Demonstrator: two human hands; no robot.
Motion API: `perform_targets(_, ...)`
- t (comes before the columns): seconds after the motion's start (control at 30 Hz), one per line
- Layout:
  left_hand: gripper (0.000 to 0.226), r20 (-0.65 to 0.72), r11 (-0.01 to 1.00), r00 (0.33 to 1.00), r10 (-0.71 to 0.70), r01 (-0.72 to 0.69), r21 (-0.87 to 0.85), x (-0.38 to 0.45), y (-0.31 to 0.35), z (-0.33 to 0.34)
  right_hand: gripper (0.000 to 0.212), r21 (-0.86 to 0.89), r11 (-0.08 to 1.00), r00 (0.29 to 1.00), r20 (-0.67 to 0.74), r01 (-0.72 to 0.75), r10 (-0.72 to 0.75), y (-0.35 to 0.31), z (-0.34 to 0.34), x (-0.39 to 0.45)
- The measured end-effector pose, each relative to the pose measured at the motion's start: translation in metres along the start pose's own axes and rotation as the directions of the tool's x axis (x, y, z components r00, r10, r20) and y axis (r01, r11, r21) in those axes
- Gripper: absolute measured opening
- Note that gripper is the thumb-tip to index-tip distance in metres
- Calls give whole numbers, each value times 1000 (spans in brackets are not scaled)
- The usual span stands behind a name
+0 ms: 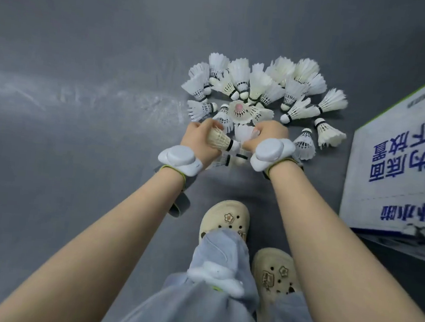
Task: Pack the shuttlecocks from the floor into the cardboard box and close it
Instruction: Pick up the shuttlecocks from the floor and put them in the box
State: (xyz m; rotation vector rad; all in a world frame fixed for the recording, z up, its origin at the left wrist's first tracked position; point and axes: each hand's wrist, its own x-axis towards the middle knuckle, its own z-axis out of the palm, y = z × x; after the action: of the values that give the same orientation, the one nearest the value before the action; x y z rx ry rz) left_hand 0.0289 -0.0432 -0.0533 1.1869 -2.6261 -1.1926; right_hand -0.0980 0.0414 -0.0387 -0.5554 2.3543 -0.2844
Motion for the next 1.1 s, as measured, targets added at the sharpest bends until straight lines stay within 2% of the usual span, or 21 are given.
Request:
perform_targets(0.1, 46, -39, 998, 998, 52, -52, -19, -17, 33, -29, 42, -33, 995, 991, -95, 93, -96, -10, -33, -37)
perform_targets(0.27, 43, -112, 987, 981, 158, -160, -10, -40, 94, -76, 36, -128, 982, 973, -168, 140, -161, -29, -99, -92)
perform_targets(0.4, 43, -210, 953, 933, 292, -303, -25, -72, 155, -121, 9, -137, 967, 888, -384, 215, -252, -41, -162, -155)
perform_targets(0.63, 43, -270, 869, 842, 468, -494, -34, -118, 242, -152, 1, -168, 949, 742, -592, 267, -314, -19, -237, -238)
perform_targets(0.7, 39, -284, 843, 815, 505, -536, -39, -125, 269, -144, 4, -190, 952, 705, -641, 238, -304, -3, -254, -250)
perform_targets(0.77, 36, -260, 820, 796, 547, -571, -25, -130, 288, -124, 6, -171, 966, 706, -659, 196, -260, 16, -261, -256)
perform_targets(0.9, 36, -161, 797, 796, 584, -600, -73, -133, 326, -64, 12, -103, 992, 762, -635, 78, -126, 64, -277, -257)
perform_targets(0.97, 36, -119, 788, 793, 598, -609, -93, -131, 339, -42, 7, -88, 996, 779, -623, 23, -73, 85, -284, -255)
perform_targets(1.1, 37, -94, 745, 773, 628, -631, -215, -129, 362, -16, 7, 67, 997, 740, -669, -31, 68, 125, -296, -249)
